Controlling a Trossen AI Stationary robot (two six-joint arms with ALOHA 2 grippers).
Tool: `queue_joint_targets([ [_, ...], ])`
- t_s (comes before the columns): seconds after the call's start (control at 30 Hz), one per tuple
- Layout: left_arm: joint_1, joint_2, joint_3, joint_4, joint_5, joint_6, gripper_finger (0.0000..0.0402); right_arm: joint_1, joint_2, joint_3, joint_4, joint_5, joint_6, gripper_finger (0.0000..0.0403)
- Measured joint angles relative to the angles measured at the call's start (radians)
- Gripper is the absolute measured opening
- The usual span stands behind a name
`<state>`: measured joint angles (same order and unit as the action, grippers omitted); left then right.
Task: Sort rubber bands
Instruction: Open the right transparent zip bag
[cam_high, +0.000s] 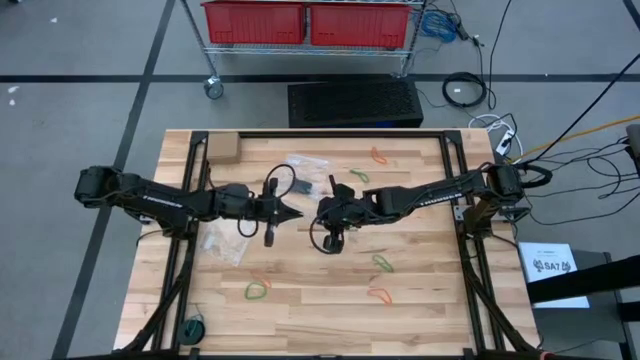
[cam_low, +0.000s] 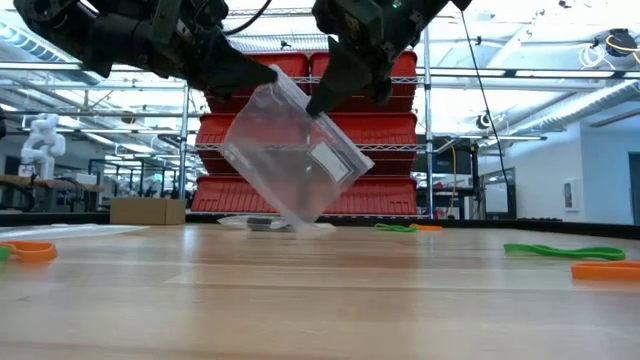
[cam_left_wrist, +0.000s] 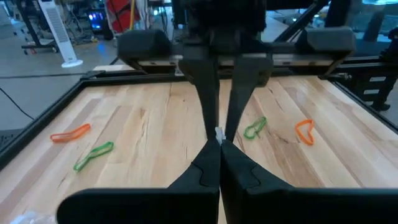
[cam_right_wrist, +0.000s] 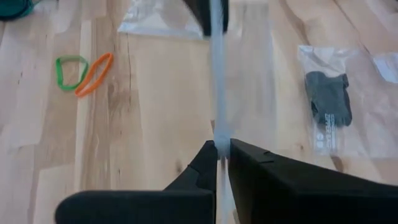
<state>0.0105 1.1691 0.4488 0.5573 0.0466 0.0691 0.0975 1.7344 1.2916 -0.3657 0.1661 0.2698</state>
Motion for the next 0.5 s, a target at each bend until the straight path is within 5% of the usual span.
queue_joint_targets([
  [0.5, 0.000, -0.061, 0.000, -0.047, -0.048, 0.023, 0.0000, 0.035, 0.000, -0.001, -0.059, 0.023, 0.034, 0.0004],
])
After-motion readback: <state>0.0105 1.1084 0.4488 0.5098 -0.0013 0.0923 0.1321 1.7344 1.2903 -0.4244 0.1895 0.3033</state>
